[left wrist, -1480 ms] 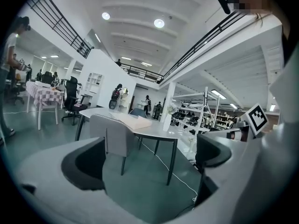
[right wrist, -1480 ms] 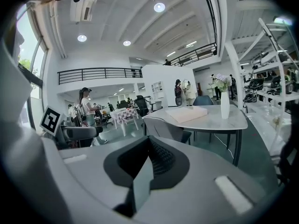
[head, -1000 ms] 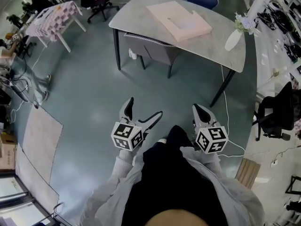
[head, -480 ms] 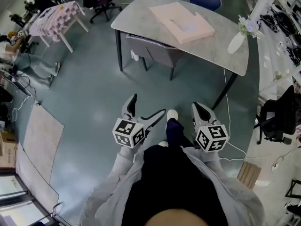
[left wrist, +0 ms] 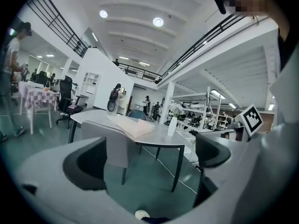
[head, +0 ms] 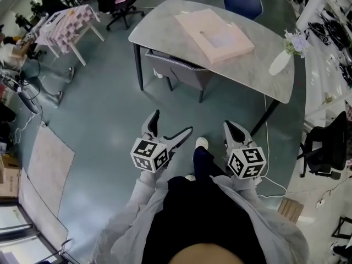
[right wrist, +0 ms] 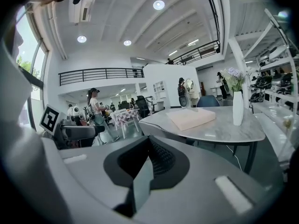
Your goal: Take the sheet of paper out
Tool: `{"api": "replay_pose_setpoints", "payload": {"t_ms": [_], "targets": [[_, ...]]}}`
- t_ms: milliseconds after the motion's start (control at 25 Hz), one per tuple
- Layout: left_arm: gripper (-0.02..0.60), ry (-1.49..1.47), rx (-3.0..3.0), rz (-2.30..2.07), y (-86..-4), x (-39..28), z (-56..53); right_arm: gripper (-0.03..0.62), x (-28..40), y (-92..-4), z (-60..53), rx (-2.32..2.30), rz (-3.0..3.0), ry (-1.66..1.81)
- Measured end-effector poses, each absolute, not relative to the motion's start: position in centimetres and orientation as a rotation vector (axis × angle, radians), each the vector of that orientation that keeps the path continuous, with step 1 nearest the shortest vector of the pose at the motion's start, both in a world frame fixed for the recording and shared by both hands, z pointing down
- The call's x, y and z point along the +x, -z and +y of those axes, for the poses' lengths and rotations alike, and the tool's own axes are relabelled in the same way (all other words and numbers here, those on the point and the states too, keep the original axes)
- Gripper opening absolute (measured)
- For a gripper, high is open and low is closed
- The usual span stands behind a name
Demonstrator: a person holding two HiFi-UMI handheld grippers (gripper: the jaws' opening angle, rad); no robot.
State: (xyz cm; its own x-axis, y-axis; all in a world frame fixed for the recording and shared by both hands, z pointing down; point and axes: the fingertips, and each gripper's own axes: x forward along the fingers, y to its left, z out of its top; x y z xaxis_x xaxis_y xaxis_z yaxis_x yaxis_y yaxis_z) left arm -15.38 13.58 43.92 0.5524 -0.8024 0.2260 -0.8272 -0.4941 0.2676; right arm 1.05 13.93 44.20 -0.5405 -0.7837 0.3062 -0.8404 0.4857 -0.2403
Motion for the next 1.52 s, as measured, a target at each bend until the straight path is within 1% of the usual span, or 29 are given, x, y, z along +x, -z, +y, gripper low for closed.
{"api": "replay_pose_setpoints", "payload": {"t_ms": [360, 920, 1240, 1520], "targets": [[0.584, -0.084, 2.439, -1.343, -43.4, -13.8, 5.0, 0.011, 3.1, -44.2, 5.6, 1.411, -2.562, -0.567], [0.584, -0.081, 2.424, -1.382, -43.1, -12.4, -4.5, 0.011, 6.9, -44.2, -4.2, 1.457, -2.568, -0.577], [0.583, -0.068, 2.422, -1.404, -43.1, -13.1, -10.0, 0.011, 6.6, -44.7, -9.5, 1.432, -2.574, -0.574], [0.583, -0.054, 2.422, -1.402, -43.2, -13.4, -12.6, 0.011, 6.5, -45.9, -11.8, 1.409, -2.561, -0.597]]}}
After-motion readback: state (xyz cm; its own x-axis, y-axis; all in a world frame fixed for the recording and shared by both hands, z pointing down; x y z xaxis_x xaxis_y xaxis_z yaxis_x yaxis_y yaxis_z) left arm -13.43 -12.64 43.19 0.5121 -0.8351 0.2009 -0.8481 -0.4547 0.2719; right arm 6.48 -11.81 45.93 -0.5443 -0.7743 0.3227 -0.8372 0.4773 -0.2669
